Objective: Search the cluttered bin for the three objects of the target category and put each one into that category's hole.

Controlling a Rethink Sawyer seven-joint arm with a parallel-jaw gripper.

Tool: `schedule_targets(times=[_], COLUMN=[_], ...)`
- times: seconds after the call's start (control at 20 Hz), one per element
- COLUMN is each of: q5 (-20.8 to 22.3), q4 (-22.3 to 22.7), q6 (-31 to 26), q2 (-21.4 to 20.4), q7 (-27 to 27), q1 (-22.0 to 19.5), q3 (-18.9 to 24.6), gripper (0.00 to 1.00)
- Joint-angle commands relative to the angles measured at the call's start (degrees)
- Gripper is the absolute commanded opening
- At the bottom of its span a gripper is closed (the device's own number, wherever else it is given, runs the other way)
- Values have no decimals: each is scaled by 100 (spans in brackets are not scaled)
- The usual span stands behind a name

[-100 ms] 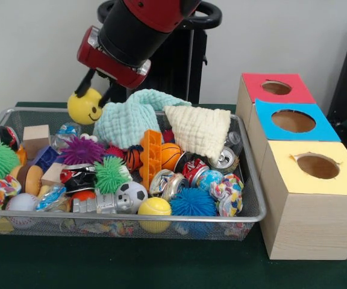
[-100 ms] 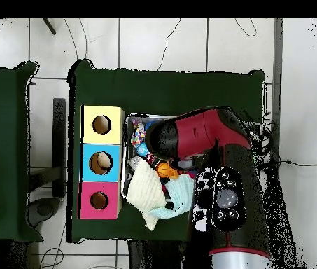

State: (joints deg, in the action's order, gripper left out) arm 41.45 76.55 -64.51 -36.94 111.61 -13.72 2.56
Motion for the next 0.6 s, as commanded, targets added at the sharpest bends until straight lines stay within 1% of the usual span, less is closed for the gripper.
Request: schedule_targets(times=[0.05,0.3,0.5,0.55,0.6], q5=[373,376,426,406,317], q4=[-56,-115,-109,-83,35], q6=[-113,-143,-20,37,251], q2=[241,276,291,299,290], q7=[-412,-462,-456,-439,-354], q1=[28,67,91,82,23], q3=[-28,-73,-104,-100,-50], gripper=[100,100,100,100,100])
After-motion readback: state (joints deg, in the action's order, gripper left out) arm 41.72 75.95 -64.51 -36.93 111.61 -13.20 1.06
